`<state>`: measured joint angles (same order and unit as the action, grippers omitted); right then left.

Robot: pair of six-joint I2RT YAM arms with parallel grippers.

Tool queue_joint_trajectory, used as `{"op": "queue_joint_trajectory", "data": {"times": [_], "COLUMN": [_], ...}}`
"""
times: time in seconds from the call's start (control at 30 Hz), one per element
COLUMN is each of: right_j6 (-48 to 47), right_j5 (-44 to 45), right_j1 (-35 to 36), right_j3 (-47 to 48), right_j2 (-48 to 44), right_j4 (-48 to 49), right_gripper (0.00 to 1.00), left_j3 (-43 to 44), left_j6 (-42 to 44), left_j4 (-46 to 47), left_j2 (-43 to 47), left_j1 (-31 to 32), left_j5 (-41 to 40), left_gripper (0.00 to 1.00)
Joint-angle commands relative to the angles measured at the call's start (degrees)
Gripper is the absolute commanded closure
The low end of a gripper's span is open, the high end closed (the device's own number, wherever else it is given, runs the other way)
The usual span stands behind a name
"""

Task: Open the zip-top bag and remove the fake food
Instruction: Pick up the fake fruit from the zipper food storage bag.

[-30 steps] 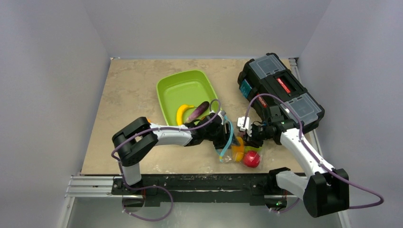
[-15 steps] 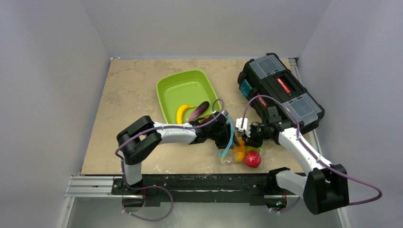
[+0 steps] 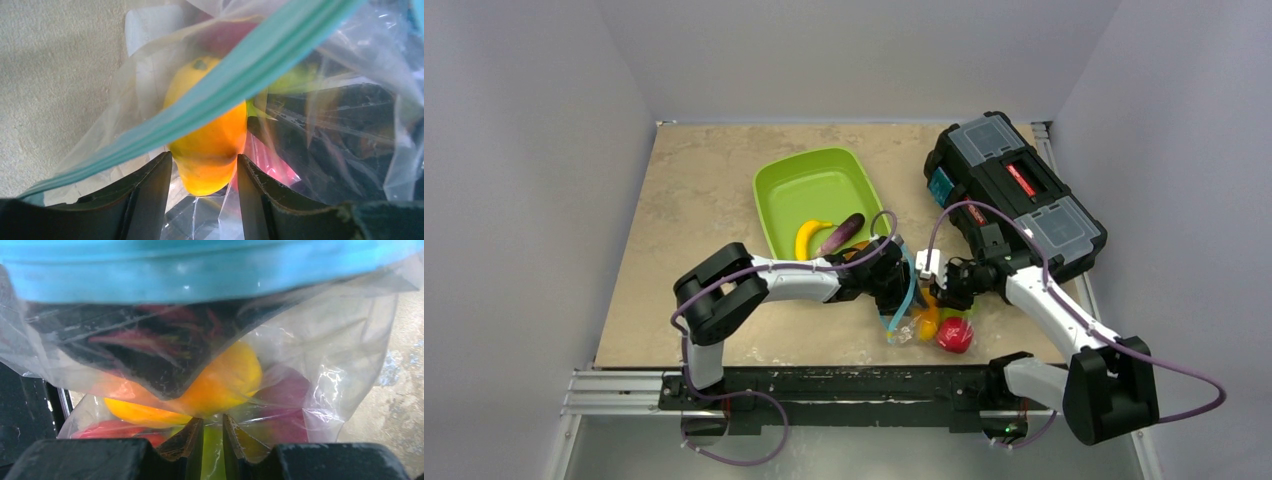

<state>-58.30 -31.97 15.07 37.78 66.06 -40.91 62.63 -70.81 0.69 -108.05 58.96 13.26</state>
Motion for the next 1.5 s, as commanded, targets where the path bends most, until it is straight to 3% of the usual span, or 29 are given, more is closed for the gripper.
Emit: {"op": "queue_joint_trajectory", "data": {"times": [0.0,0.33,0.87,1.3,1.47], "right_j6": [1.7,7.8,11.5,12.0,12.2], "right_j5": [1.0,-9.1,-9.2,-12.2,-11.9], "right_j1": [1.2,1.3,1.4,0.3,0.0], "right_j3": [1.1,8.8,13.7,13.2,12.1], "right_j2": [3.1,10.8,20.6,17.7,14.7], "right_j4": [1.0,-1.7,-1.9,-0.9,-0.2], "right_gripper": [0.82,0.84,0.86,0.85,0.83], "left_j3": [2.0,0.2,1.2,-3.5,-2.8], "left_j6": [1.2,-1.0,-3.0,-2.3,-2.6], "left_j4": [1.2,1.9,0.1,1.8,1.7], "left_j2": [-0.4,0.6,0.9,8.0,7.1], "left_j1": [0.4,0.2,-0.2,-0.3,-0.4], "left_j5": [-0.8,-2.8,-10.3,-23.2,-23.0], "left_gripper": [0.48,0.44,0.42,0.42,0.43]}}
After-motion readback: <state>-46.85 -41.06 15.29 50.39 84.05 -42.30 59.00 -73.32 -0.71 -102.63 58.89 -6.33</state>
